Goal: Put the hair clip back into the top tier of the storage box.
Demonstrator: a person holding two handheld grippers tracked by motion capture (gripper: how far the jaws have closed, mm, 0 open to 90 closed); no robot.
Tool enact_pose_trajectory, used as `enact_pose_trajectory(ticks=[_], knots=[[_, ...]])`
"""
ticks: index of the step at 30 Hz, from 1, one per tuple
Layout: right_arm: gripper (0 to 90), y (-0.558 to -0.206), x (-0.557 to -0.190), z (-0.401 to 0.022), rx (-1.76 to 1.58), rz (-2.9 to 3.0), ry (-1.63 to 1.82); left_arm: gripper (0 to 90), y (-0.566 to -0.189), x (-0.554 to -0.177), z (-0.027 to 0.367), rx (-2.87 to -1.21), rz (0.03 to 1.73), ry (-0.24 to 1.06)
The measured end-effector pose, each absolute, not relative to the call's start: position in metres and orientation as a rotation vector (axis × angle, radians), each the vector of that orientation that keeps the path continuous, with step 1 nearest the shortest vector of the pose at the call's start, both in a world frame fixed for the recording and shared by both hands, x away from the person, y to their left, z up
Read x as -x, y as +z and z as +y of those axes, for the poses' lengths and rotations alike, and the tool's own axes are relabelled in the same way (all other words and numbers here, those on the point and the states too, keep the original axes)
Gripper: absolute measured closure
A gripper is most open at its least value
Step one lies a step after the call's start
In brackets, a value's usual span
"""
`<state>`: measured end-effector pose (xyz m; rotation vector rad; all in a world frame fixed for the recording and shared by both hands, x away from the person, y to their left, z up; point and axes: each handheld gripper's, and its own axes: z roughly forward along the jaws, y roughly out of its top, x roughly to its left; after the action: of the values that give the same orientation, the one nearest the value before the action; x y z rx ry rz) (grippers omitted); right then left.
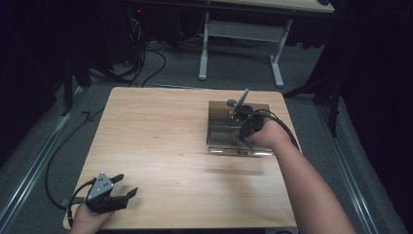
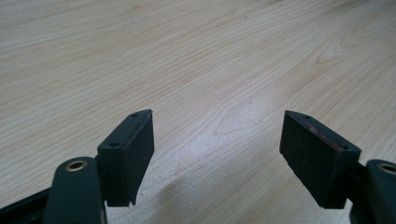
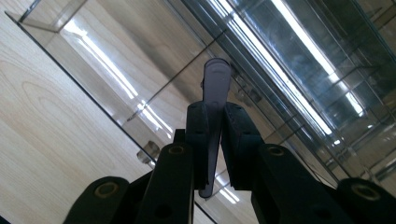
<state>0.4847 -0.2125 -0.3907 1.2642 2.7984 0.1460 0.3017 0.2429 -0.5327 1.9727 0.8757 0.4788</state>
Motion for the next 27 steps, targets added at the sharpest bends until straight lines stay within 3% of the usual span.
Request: enact_pose_trajectory(ticks=[27], knots=[[80.5, -0.417, -0.483, -0.212, -1.254, 2.806, 0.119, 26.7, -0.533, -0.302, 0.243, -1.976, 0.876, 0.478]])
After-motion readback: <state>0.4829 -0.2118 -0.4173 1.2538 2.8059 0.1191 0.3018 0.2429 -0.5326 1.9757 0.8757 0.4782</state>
